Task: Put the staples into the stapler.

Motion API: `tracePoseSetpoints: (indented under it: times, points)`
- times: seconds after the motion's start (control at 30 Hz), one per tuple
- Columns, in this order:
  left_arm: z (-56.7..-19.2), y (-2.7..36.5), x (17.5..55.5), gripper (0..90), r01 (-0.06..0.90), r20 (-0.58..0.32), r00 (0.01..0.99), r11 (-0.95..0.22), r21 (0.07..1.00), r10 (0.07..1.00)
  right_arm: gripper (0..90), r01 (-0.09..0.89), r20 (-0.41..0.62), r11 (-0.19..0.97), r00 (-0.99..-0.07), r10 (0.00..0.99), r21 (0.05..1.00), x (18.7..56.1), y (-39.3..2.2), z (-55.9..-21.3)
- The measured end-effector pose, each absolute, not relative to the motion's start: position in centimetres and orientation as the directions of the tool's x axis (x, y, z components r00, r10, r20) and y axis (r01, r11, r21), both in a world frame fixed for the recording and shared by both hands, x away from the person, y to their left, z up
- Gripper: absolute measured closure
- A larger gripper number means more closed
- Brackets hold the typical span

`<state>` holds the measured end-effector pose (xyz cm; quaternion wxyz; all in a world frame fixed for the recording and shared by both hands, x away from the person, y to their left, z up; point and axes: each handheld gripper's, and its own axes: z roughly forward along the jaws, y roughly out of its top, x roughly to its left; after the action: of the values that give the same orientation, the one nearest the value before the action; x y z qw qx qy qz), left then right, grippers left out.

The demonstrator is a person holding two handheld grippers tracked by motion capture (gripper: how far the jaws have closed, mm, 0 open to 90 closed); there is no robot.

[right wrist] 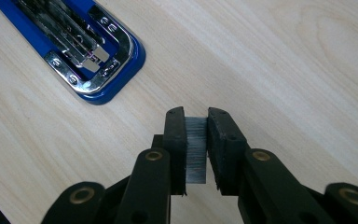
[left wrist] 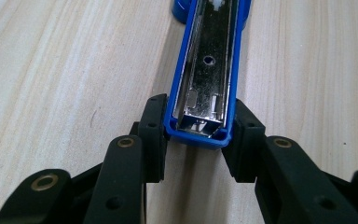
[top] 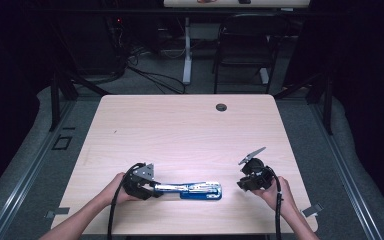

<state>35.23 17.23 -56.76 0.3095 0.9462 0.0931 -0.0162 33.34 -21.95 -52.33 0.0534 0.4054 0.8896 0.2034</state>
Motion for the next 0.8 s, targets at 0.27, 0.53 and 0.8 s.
tracePoseSetpoints:
  times: [0.27,0.53,0.8]
  points:
    - [-56.7,17.2,35.2,64.5,0.188,-0.078,0.981,-0.793,0.579,0.176,78.3,0.676,0.072,0.588,-0.681,0.729,0.444,33.6,-22.1,-51.9]
    - [-56.8,17.1,35.2,64.4,0.189,-0.080,0.981,-0.791,0.582,0.175,78.4,0.637,0.075,0.604,-0.716,0.695,0.479,34.4,-21.2,-51.1]
    - [-56.8,17.1,35.2,64.3,0.188,-0.080,0.981,-0.789,0.586,0.174,78.4,0.603,0.060,0.617,-0.738,0.672,0.506,35.3,-20.3,-50.5]
